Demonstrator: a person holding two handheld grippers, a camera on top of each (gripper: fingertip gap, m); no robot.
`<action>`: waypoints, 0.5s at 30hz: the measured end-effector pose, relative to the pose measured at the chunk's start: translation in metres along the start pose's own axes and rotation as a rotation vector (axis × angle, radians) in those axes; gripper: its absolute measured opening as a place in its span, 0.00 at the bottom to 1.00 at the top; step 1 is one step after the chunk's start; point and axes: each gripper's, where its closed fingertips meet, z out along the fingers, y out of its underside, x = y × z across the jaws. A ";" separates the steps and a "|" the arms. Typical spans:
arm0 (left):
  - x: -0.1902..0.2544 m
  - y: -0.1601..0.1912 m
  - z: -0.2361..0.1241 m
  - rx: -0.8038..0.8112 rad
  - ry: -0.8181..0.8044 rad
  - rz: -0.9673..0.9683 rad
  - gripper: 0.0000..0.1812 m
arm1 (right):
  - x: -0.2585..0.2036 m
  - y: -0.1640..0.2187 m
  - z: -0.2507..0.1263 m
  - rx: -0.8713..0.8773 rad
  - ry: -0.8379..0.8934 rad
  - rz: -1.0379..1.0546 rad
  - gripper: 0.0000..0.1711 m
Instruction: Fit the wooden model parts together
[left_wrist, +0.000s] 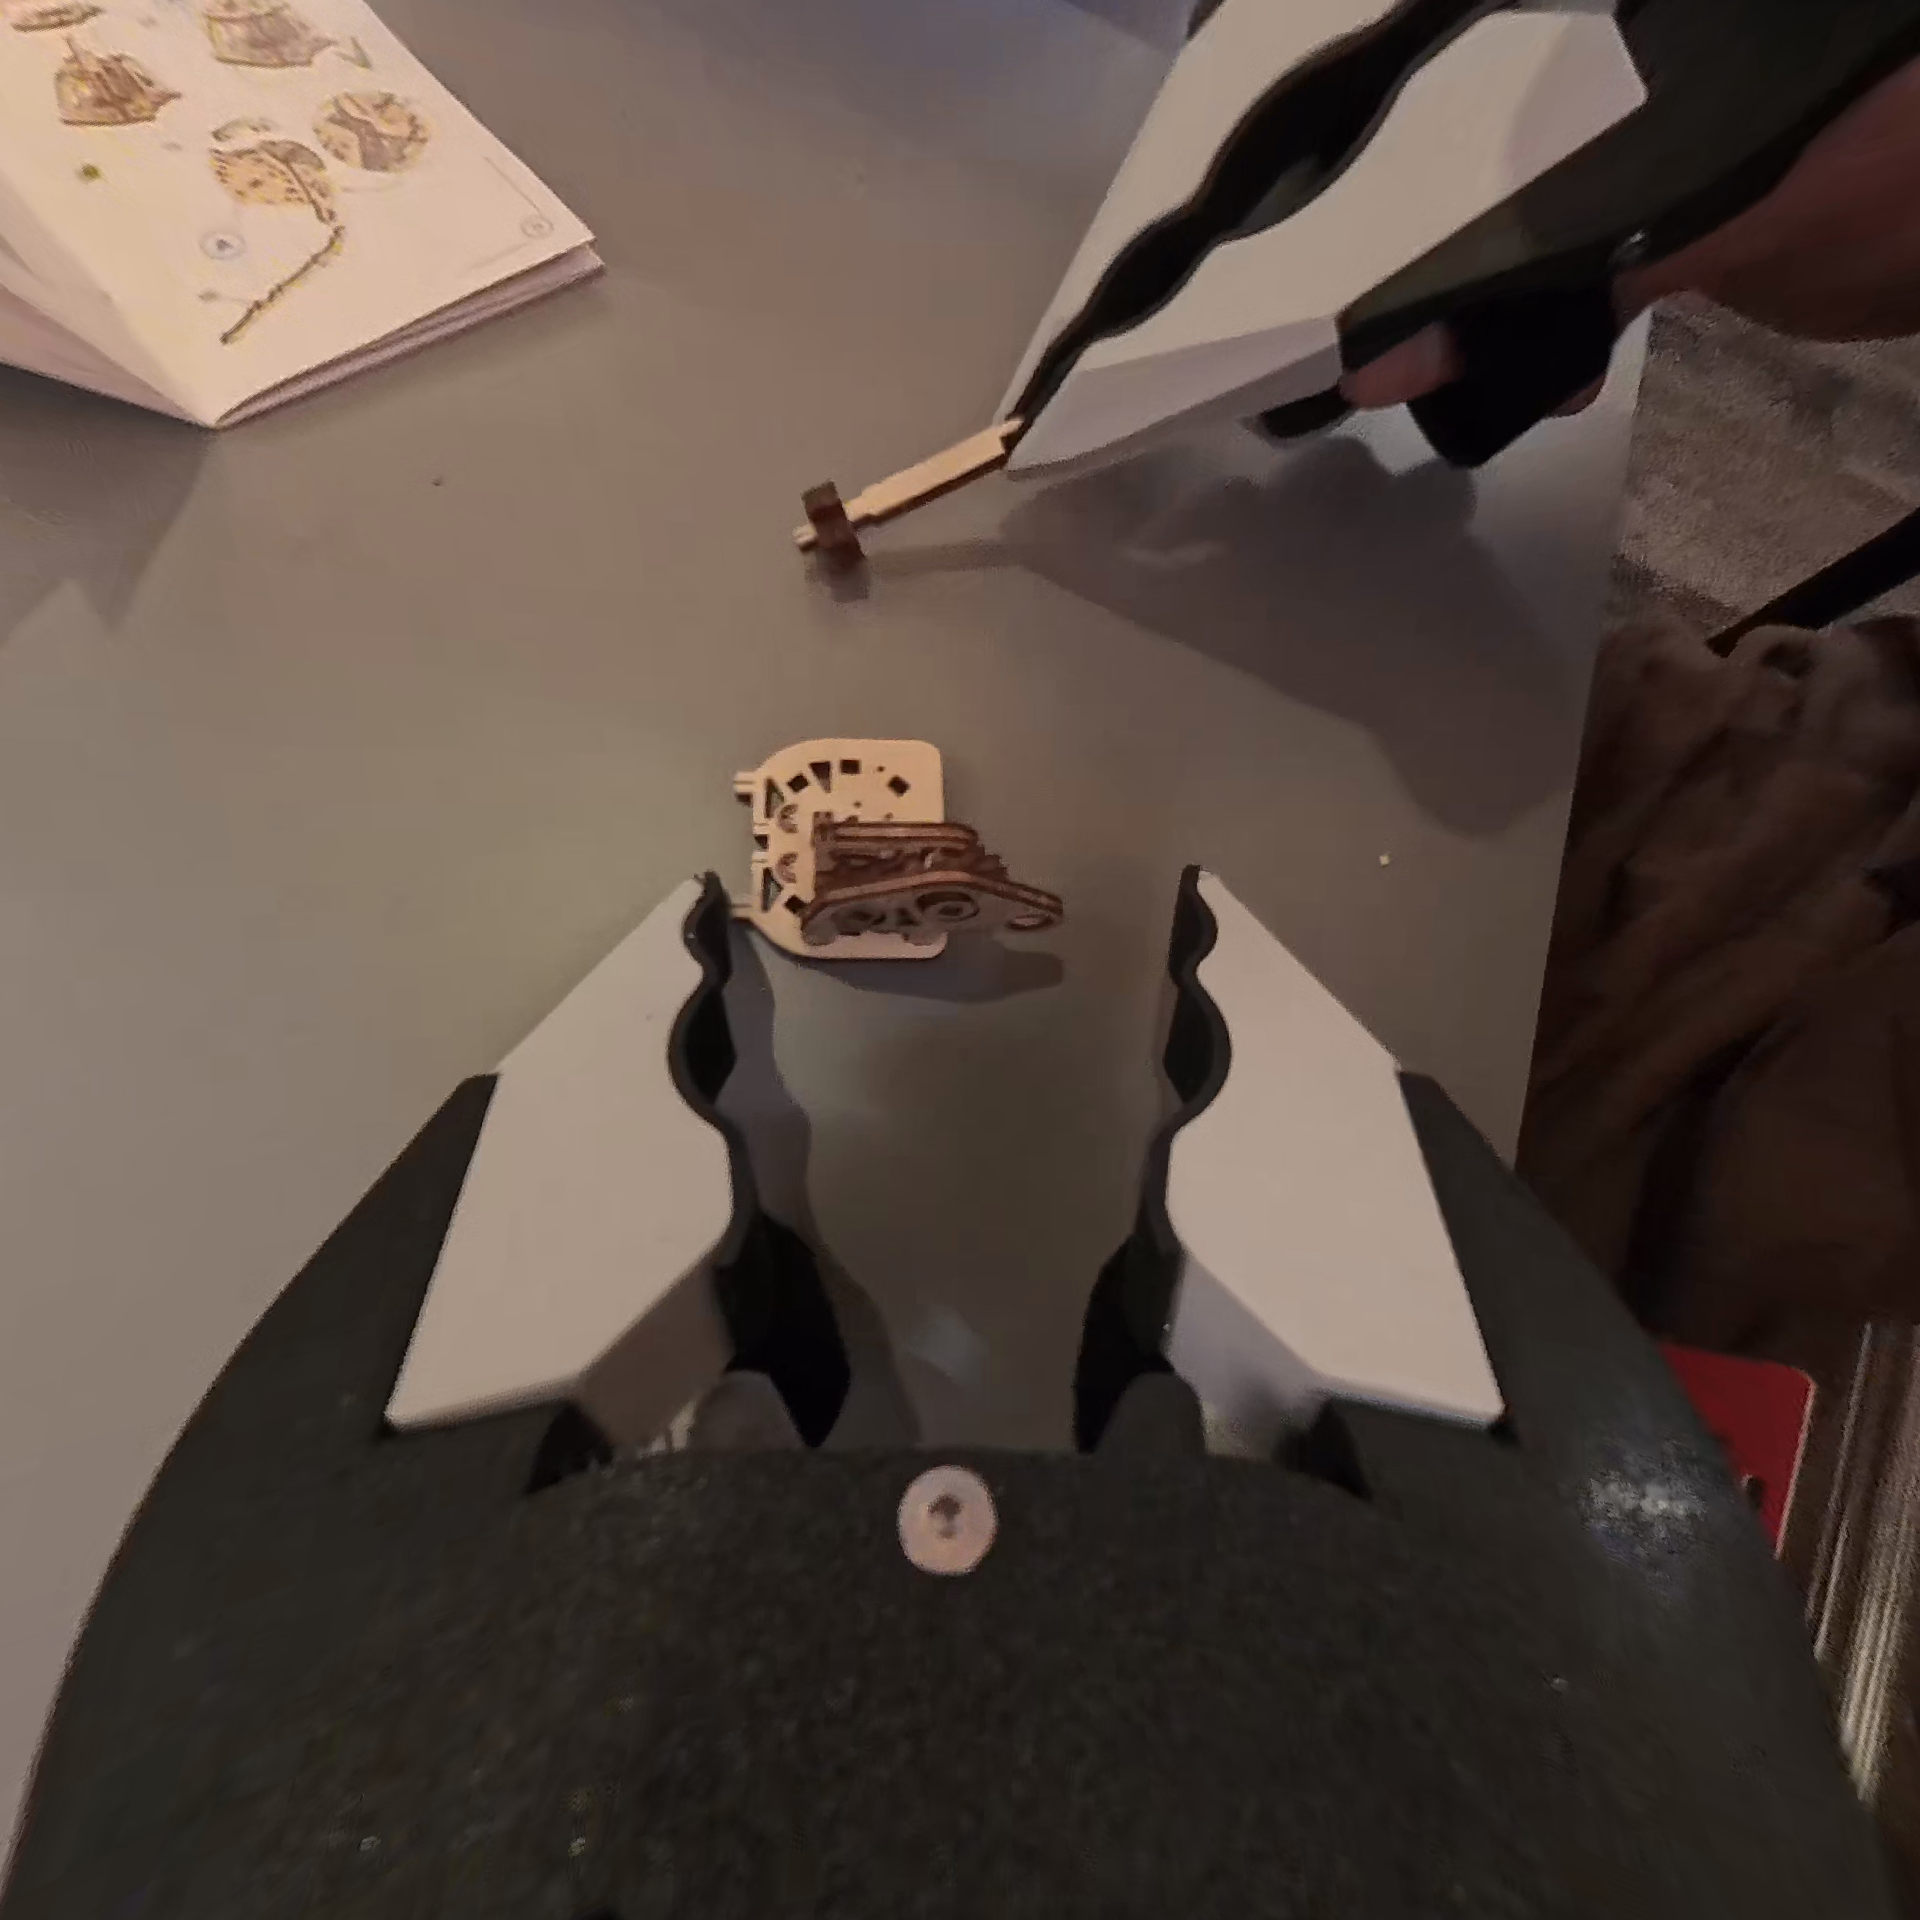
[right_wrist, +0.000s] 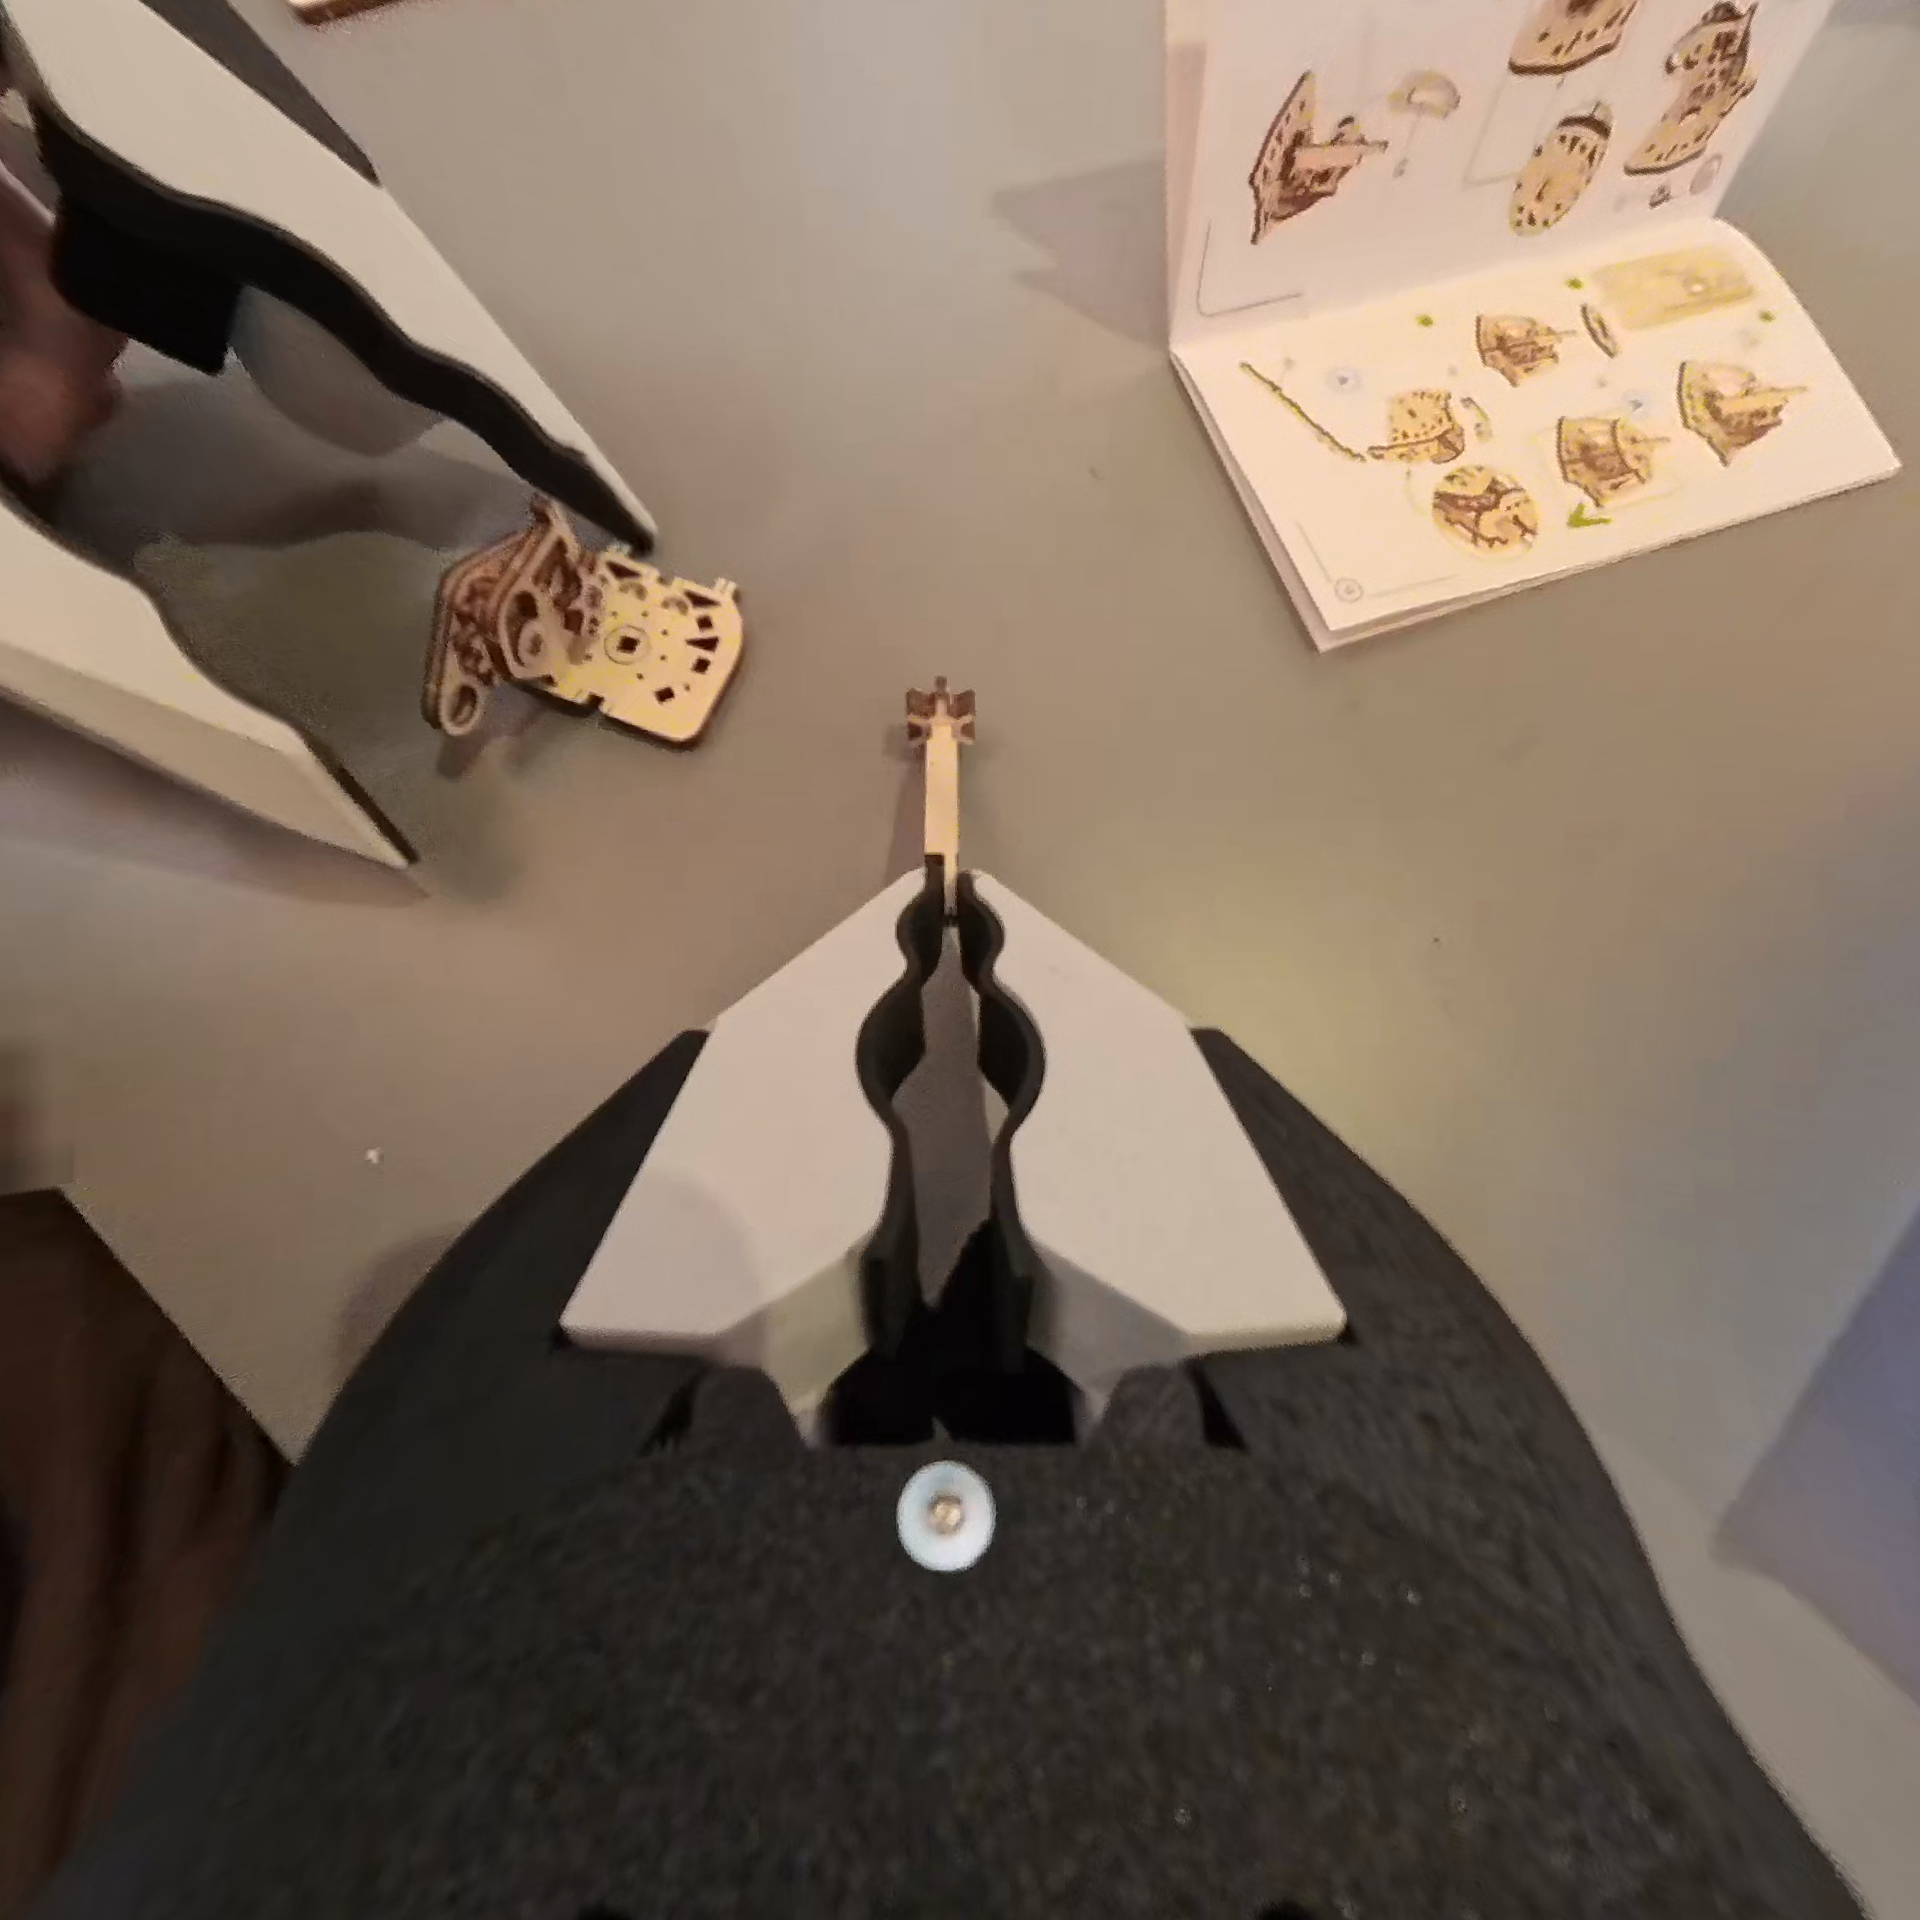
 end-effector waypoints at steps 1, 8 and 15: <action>0.001 0.000 0.001 -0.003 -0.003 0.001 0.47 | 0.000 0.001 0.000 0.006 -0.011 0.007 0.01; 0.012 0.000 0.003 -0.009 0.020 0.011 0.47 | -0.015 0.000 -0.007 0.058 -0.130 -0.041 0.20; 0.036 0.002 0.007 -0.035 0.110 0.098 0.47 | -0.059 -0.018 -0.010 0.107 -0.449 -0.358 0.30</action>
